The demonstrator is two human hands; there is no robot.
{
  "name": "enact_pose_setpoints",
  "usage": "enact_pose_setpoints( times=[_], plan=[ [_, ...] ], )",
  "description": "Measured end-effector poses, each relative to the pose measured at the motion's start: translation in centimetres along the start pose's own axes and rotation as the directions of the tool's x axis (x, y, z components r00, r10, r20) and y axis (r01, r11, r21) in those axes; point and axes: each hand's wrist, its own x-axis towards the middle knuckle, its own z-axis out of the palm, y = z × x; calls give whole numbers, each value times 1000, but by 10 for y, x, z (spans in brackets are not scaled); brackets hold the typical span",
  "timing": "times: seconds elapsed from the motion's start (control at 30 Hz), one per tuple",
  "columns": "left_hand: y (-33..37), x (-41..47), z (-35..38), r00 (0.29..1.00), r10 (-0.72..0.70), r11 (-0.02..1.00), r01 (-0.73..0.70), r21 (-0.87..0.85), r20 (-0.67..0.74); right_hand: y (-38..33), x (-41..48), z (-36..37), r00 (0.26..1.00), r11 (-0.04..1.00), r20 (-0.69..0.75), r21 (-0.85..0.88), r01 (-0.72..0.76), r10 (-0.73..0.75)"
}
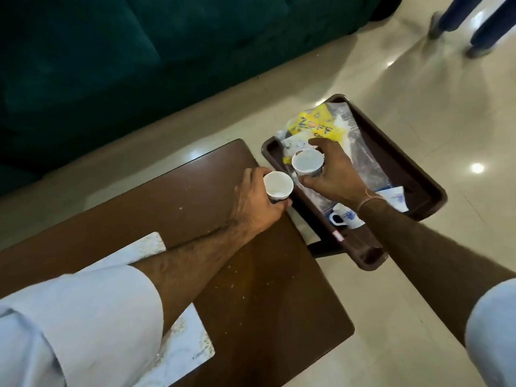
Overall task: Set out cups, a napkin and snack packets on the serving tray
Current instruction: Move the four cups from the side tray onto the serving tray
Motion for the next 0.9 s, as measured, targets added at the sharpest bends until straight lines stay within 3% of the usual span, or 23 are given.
enact_pose_setpoints(
  times=[0.3,0.57,0.73,0.9],
  plan=[
    [-89,-88,-99,975,-200,980,199,-25,-97,-113,-24,89,939,973,258,20,231,-228],
    [-175,-183,-164,900,-409,911,392,-127,-153,-212,-67,177,807,928,474,62,368,-352],
    [-217,-245,-196,892,-379,921,338,-195,-245,-260,-94,231,719,893,565,74,444,-404],
    [-247,-296,-215,854,-429,901,378,-214,-296,-299,-123,279,617,858,648,114,501,-447]
  ],
)
